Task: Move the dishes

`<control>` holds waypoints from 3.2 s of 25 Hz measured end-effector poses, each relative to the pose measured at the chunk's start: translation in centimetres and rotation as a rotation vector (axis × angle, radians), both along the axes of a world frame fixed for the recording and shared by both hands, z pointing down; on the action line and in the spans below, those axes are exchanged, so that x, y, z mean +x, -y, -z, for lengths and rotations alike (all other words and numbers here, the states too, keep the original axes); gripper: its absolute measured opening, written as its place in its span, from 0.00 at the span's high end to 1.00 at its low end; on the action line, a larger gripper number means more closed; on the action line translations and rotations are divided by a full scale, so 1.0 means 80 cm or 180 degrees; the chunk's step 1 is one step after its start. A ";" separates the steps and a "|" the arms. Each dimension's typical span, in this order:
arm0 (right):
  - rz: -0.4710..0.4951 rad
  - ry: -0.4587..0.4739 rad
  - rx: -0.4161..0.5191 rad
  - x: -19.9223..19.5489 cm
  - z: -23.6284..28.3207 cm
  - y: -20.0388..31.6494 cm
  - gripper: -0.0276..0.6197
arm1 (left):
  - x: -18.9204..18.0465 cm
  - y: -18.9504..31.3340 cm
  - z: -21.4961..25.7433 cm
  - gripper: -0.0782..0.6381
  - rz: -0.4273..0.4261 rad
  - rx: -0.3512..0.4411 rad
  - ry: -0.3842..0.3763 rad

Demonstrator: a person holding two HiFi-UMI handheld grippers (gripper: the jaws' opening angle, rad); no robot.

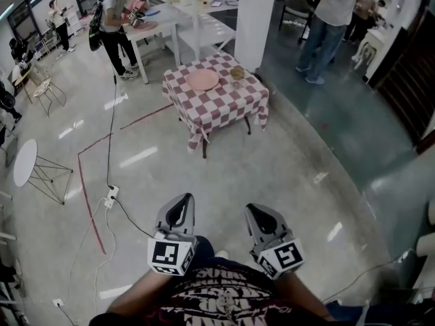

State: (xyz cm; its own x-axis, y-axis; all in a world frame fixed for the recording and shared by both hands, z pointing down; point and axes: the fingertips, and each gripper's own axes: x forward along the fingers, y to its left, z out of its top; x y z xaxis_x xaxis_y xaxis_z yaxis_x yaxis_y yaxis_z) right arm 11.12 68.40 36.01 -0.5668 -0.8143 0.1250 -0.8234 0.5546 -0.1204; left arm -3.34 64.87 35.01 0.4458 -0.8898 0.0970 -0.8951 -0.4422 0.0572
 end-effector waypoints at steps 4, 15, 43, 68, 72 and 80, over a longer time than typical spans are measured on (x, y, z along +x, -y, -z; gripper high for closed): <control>0.0105 0.0006 -0.0093 -0.020 -0.019 0.016 0.90 | -0.013 0.004 -0.020 0.85 0.0040 -0.0088 0.0038; 0.0191 -0.0052 -0.0131 -0.069 -0.020 0.098 0.90 | -0.065 0.080 -0.031 0.85 0.0174 -0.0156 -0.0014; -0.0445 -0.0374 0.0019 -0.071 0.015 0.203 0.90 | -0.045 0.238 -0.025 0.85 -0.0547 -0.0150 -0.0261; -0.0223 -0.0125 -0.0106 -0.040 -0.017 0.376 0.90 | -0.029 0.392 -0.053 0.85 -0.0216 -0.0307 -0.0018; -0.0202 -0.0109 -0.0092 -0.022 -0.019 0.390 0.90 | -0.001 0.415 -0.048 0.85 -0.0261 -0.0261 -0.0013; -0.0202 -0.0020 -0.0046 0.031 -0.007 0.433 0.90 | 0.047 0.455 -0.033 0.85 -0.0246 -0.0150 0.0016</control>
State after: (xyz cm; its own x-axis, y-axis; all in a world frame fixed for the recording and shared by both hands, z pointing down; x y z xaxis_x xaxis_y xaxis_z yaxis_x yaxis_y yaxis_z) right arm 13.61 33.79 36.59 -0.5132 -0.8467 0.1405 -0.8576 0.4995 -0.1228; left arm 0.43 28.51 37.66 0.5125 -0.8472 0.1404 -0.8587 -0.5070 0.0751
